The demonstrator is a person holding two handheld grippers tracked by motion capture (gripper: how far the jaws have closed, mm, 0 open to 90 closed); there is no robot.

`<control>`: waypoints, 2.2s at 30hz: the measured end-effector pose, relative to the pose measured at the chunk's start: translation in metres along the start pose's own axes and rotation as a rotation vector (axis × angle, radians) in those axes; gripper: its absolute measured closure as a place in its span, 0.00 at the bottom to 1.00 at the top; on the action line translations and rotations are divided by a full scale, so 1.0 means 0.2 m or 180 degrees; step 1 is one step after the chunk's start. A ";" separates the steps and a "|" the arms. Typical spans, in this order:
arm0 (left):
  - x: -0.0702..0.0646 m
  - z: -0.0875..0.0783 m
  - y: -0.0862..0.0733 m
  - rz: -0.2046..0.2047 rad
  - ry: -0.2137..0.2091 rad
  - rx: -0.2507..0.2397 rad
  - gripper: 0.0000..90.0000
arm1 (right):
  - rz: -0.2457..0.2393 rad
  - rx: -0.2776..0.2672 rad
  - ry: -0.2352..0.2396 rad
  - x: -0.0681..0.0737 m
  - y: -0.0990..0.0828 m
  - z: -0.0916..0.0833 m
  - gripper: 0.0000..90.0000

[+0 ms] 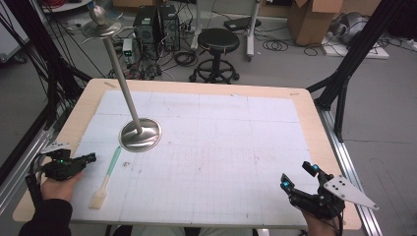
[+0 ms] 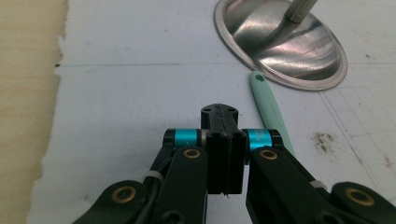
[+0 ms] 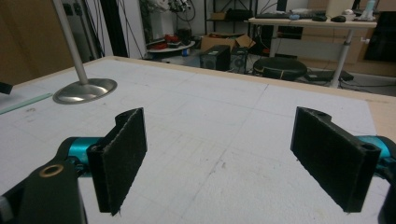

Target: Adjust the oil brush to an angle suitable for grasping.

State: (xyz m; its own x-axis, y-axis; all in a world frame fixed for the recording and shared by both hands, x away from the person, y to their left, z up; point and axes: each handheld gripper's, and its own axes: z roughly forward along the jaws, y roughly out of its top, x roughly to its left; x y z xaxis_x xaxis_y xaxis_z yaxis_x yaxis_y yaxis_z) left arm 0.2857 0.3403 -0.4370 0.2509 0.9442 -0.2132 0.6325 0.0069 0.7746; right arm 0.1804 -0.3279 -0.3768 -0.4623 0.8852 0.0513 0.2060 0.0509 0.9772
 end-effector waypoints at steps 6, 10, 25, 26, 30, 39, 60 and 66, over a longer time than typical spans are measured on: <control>-0.07 0.07 -0.02 0.0208 -0.0079 0.0178 1.00 | 0.0003 -0.0001 -0.0010 0.00 0.00 0.00 0.19; -0.10 0.08 -0.03 0.0279 -0.0217 0.0223 1.00 | -0.0022 0.0011 -0.0010 0.00 0.00 0.00 0.19; -0.28 0.10 -0.07 0.0584 -0.0593 0.0277 0.99 | -0.0023 0.0021 -0.0006 0.01 0.00 0.00 0.19; -0.30 0.10 -0.07 0.0606 -0.0633 0.0280 0.99 | -0.0026 0.0028 0.0002 0.01 0.00 0.00 0.19; -0.37 0.11 -0.08 0.0724 -0.0705 0.0314 0.99 | -0.0036 0.0021 -0.0001 0.01 0.00 0.00 0.20; -0.36 0.00 -0.04 0.0704 -0.0962 -0.0128 0.98 | -0.0041 0.0024 0.0003 0.01 0.00 0.00 0.20; -0.39 -0.34 -0.08 0.0671 -0.1058 -0.1344 0.25 | -0.0065 0.0242 -0.0005 0.03 -0.01 0.05 0.20; -0.38 -0.36 -0.09 0.0701 -0.1009 -0.1404 0.25 | -0.0086 0.0245 0.0025 0.04 -0.01 0.07 0.20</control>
State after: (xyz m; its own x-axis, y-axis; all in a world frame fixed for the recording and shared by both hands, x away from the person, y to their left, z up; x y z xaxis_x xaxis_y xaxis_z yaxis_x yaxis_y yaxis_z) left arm 0.2014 0.2918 -0.3914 0.5918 0.7948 -0.1342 0.1929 0.0220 0.9810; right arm 0.1889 -0.3146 -0.3808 -0.4752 0.8795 0.0269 0.2588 0.1105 0.9596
